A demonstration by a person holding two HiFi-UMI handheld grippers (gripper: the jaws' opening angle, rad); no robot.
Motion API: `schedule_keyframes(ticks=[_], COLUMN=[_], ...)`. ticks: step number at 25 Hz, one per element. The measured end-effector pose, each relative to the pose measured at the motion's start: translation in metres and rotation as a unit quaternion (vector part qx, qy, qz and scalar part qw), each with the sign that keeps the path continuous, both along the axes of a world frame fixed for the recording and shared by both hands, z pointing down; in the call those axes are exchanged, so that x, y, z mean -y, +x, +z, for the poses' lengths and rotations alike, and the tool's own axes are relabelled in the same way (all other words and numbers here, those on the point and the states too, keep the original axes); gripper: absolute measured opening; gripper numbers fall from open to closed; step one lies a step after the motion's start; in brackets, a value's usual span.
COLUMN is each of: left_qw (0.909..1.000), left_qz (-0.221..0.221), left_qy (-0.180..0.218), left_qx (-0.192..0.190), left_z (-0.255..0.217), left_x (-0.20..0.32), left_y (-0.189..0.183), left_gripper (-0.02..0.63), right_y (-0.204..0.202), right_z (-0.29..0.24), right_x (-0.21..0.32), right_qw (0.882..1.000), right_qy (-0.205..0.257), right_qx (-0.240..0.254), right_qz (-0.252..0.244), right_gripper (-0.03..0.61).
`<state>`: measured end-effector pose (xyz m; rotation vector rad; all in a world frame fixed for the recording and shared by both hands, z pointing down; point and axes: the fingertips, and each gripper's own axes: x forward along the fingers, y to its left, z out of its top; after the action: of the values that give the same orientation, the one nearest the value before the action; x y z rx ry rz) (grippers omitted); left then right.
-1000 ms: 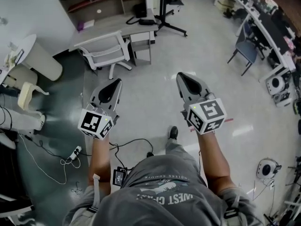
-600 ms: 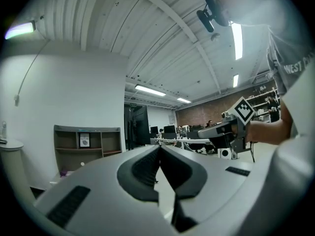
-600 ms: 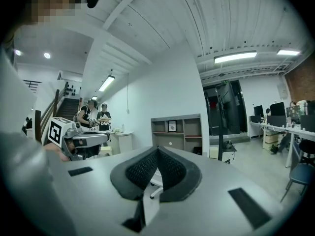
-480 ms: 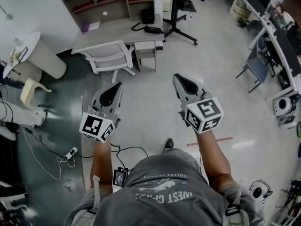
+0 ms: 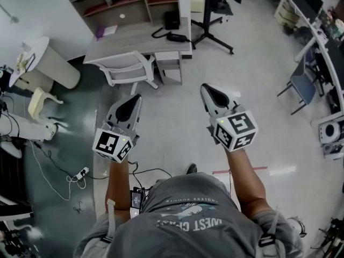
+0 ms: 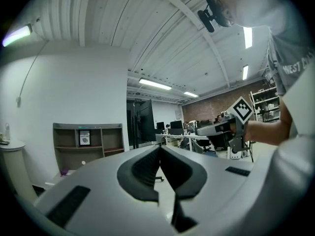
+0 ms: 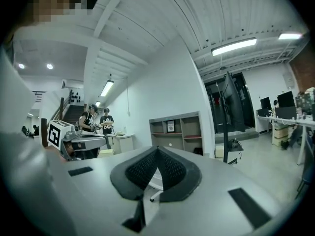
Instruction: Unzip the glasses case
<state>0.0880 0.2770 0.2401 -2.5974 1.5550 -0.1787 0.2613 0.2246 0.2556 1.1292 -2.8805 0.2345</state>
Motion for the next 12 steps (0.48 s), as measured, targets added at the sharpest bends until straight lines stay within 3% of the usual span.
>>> schedule_keyframes(ticks=[12], left_qw=[0.9988], left_qz=[0.049], left_qy=[-0.003], left_qx=[0.007], left_z=[-0.002], left_x=[0.057], left_y=[0.049], left_gripper=[-0.002], right_y=[0.062], right_z=[0.016], right_x=[0.035], right_qw=[0.998], right_qy=[-0.019], right_qx=[0.011], right_qz=[0.06], right_gripper=[0.011])
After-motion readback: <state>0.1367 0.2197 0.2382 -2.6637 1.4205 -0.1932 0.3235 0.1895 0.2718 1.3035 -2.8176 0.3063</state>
